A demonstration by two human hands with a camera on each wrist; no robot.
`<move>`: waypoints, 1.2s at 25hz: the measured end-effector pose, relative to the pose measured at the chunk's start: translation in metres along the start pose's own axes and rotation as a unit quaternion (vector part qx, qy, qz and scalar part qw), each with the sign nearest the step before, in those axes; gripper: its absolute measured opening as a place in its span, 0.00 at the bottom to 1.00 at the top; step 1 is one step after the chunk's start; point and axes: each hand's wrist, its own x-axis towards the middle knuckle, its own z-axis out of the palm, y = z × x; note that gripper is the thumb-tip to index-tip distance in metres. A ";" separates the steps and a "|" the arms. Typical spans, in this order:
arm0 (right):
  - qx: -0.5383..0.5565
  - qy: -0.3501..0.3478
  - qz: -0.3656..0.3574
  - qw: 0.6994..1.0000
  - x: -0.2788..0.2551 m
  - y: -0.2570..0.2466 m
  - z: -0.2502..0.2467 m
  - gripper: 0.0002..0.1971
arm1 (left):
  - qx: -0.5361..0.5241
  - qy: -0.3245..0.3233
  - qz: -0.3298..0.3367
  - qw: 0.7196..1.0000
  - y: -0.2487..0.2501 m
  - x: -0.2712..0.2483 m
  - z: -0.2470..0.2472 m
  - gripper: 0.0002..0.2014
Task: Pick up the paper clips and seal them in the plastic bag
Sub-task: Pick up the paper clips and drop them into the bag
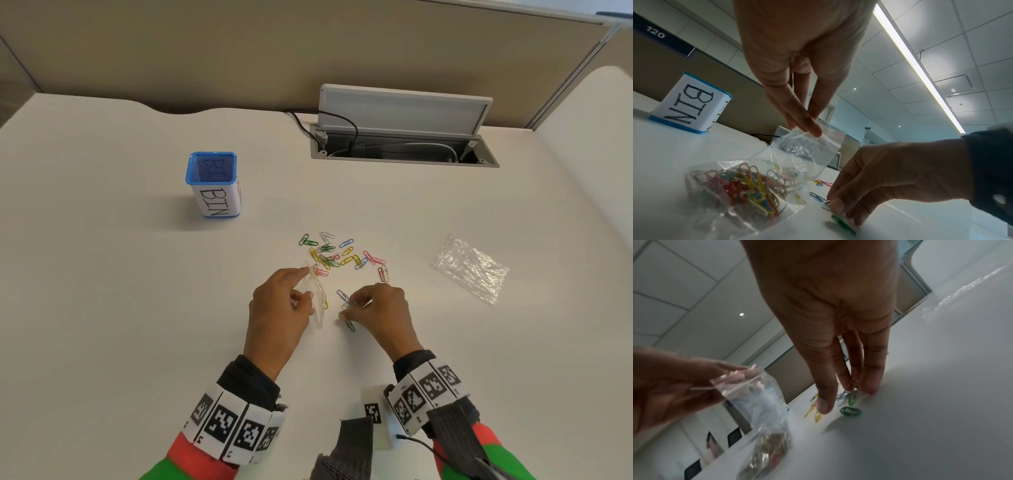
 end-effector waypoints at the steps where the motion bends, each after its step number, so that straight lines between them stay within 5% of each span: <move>1: -0.035 -0.007 -0.007 0.999 -0.001 -0.001 0.002 0.12 | 0.000 -0.001 -0.001 1.000 0.000 0.000 0.000 0.19; 4: -0.077 0.000 -0.021 0.997 -0.003 -0.002 0.009 0.04 | -0.005 -0.001 -0.002 1.000 0.001 -0.001 -0.001 0.19; 11: -0.043 0.007 -0.028 0.999 -0.001 0.003 0.009 0.04 | -0.002 0.004 0.004 1.000 0.000 -0.002 -0.002 0.18; 16: 0.213 0.011 0.065 0.975 -0.005 0.002 -0.010 0.03 | -0.021 0.005 0.001 1.000 0.000 -0.001 -0.001 0.18; 20: 0.381 -0.012 0.034 0.924 -0.011 -0.025 -0.029 0.03 | -0.014 -0.002 -0.008 1.000 0.003 -0.002 0.001 0.19; 23: 0.372 -0.039 -0.015 0.927 -0.015 -0.048 -0.031 0.05 | -0.020 -0.003 -0.014 1.000 0.004 -0.002 0.001 0.19; 30: 0.149 -0.045 -0.073 0.985 -0.016 -0.063 -0.019 0.10 | -0.041 0.008 -0.020 0.999 0.001 -0.001 -0.002 0.19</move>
